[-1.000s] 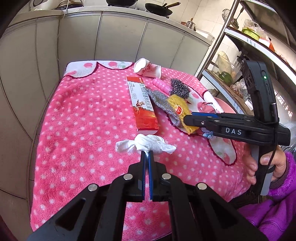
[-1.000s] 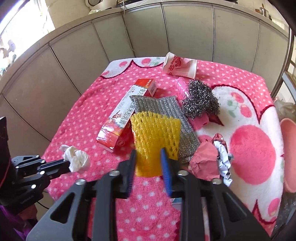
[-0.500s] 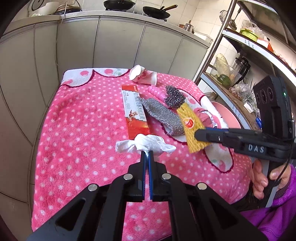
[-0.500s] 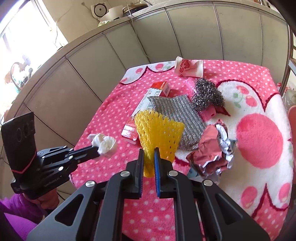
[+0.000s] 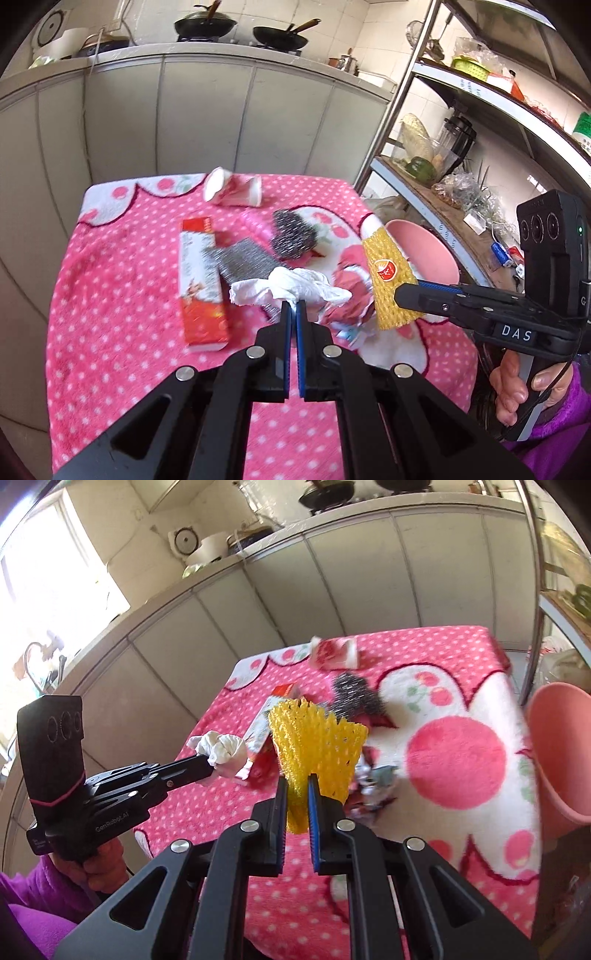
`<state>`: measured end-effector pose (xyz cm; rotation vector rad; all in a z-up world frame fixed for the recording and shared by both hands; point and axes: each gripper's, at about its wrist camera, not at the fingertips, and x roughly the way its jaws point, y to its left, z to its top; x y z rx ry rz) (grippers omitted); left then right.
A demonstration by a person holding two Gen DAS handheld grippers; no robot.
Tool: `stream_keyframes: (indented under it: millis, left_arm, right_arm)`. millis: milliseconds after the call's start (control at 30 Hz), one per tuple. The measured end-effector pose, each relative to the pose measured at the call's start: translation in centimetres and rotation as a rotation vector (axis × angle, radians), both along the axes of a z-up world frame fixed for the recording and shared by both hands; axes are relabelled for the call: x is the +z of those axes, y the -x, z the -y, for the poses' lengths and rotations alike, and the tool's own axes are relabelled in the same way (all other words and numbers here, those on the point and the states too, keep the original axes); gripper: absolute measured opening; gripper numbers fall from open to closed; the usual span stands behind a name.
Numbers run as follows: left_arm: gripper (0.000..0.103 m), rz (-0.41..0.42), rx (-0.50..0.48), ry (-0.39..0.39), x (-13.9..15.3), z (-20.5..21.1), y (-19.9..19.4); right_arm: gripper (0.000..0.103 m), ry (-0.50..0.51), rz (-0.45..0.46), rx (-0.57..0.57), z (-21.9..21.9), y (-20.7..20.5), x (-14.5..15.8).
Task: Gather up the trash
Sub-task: 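Carry the tissue and foam net in both tools over the pink bucket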
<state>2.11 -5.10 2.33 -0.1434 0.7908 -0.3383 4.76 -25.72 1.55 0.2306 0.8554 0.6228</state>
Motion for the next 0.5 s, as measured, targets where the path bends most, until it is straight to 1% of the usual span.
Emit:
stream_keyframes:
  millis: [133,233,400,500]
  left_arm:
    - [0.002,0.019,-0.051,0.005,1.1,3.1,-1.4]
    - [0.002,0.025,-0.093,0.014,1.7,5.6,-2.6]
    - [0.002,0.04,-0.183,0.006,2.6,11.0,-4.5]
    - [0.002,0.033,-0.242,0.009,2.6,14.7,-5.9]
  right_arm:
    - [0.011,0.001,0.024,-0.089,3.5,-0.4,0.5]
    - [0.011,-0.002,0.036,-0.177,7.0,-0.8,0.5]
    - [0.011,-0.001,0.043,-0.33,13.0,-1.5,0.0]
    - [0.011,0.01,0.045,-0.414,16.5,-2.0,-0.6]
